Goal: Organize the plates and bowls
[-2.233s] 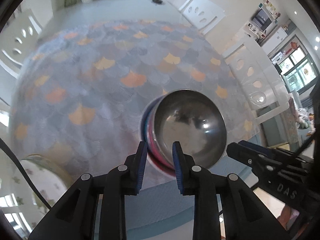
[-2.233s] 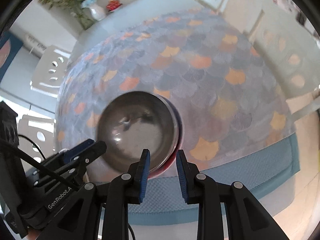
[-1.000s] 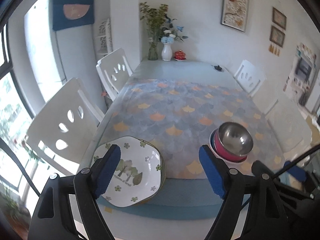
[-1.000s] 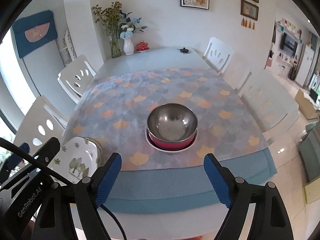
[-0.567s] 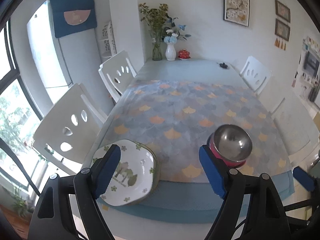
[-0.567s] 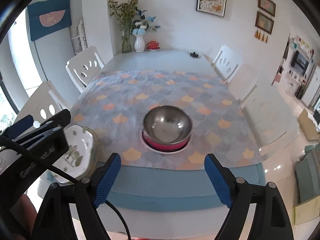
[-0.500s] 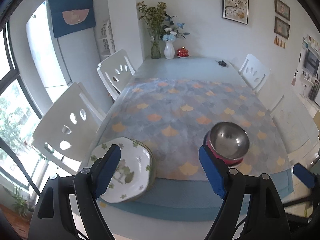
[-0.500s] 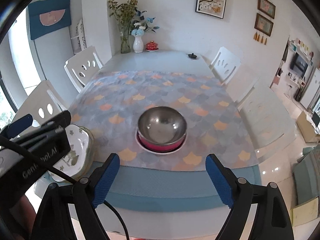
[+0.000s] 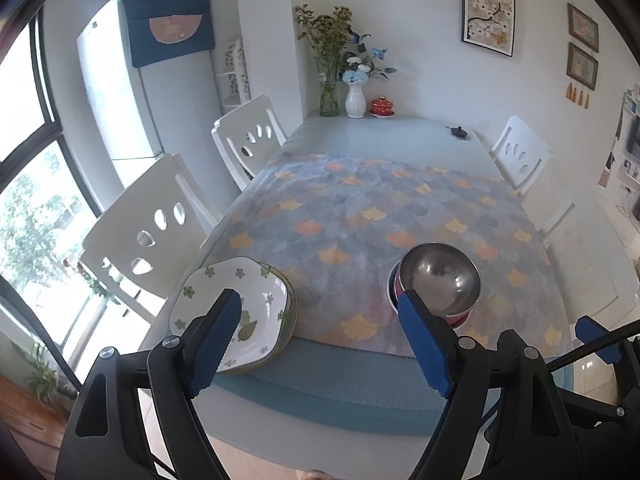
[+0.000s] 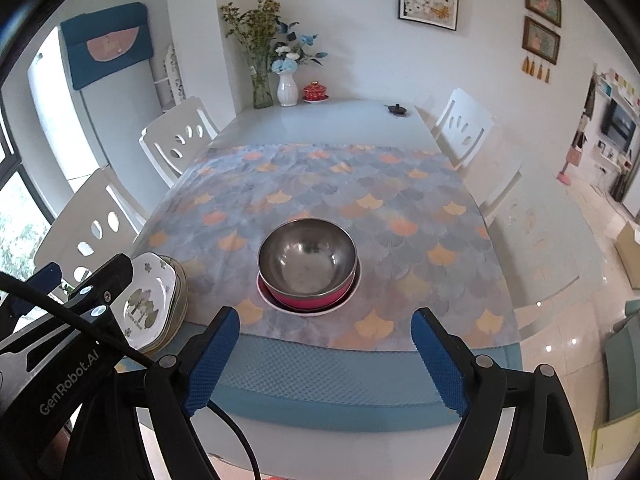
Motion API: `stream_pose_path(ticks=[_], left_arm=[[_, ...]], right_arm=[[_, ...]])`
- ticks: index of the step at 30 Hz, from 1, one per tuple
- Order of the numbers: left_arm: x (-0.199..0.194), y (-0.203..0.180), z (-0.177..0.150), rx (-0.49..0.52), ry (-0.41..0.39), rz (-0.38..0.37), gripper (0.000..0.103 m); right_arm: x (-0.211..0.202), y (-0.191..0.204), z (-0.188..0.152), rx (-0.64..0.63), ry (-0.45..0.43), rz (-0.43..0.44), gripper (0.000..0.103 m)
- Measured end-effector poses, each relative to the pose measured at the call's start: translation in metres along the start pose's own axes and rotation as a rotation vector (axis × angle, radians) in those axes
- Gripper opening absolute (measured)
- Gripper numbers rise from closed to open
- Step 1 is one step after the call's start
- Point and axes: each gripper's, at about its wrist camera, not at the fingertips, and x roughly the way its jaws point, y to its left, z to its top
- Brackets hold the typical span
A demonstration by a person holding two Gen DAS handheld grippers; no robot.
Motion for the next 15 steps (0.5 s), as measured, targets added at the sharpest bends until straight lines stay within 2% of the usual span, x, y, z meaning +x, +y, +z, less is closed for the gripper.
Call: stream_pose_path(ticks=[10, 15], left_arm=[[-0.016, -0.017, -0.003, -0.009, -0.02, 0.05, 0.079], [-0.022, -0.025, -0.007, 0.01, -0.03, 0.07, 0.079]], right_arm=[[-0.001, -0.024, -0.009, -0.008, 0.012, 0.032, 0.086], [-0.007, -0.03, -0.009, -0.007, -0.017, 0.023, 0.086]])
